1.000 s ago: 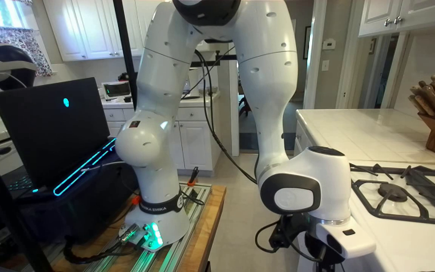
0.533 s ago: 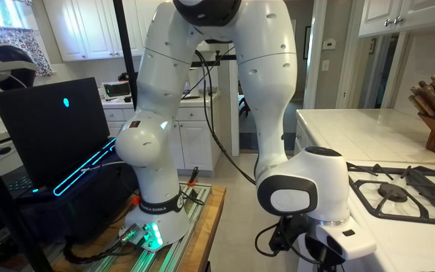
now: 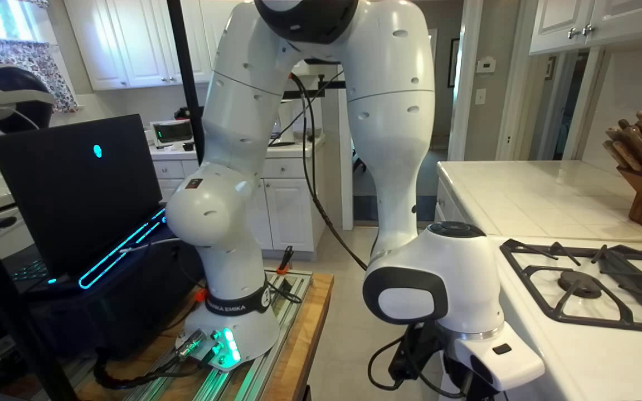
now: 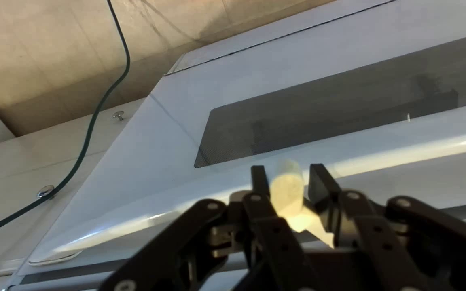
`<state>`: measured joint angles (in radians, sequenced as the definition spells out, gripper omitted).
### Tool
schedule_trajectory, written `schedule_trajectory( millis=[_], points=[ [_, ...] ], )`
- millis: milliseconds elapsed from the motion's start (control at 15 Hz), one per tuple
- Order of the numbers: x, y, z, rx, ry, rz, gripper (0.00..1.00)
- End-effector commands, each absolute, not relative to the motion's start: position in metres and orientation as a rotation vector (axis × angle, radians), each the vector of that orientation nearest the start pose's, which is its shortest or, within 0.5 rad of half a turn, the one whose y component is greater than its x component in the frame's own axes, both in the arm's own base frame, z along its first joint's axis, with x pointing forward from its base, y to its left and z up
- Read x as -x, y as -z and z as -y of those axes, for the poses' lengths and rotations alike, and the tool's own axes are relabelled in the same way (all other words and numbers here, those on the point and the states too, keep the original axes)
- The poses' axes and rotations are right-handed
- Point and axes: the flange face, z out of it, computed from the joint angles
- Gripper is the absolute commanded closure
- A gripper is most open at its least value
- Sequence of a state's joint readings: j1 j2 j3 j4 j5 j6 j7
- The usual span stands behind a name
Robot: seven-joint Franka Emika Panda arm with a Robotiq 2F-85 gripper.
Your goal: Move the white switch on the stove to the right.
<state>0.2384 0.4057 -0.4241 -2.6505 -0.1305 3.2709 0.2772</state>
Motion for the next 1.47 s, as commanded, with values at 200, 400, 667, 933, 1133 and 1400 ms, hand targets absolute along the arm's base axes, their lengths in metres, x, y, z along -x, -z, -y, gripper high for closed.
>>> schedule_trajectory(
  millis=[200, 400, 667, 933, 1133, 1400],
  points=[
    [-0.377, -0.145, 0.142, 3.175, 0.362, -0.712, 0.92],
    [-0.377, -0.15, 0.145, 3.157, 0.386, -0.723, 0.92],
    [-0.376, -0.151, 0.147, 3.144, 0.389, -0.733, 0.92],
    [-0.374, -0.151, 0.147, 3.13, 0.388, -0.749, 0.92],
    [-0.373, -0.149, 0.15, 3.121, 0.377, -0.769, 0.43],
    [-0.356, -0.152, 0.176, 3.08, 0.358, -0.947, 0.18]
  ],
)
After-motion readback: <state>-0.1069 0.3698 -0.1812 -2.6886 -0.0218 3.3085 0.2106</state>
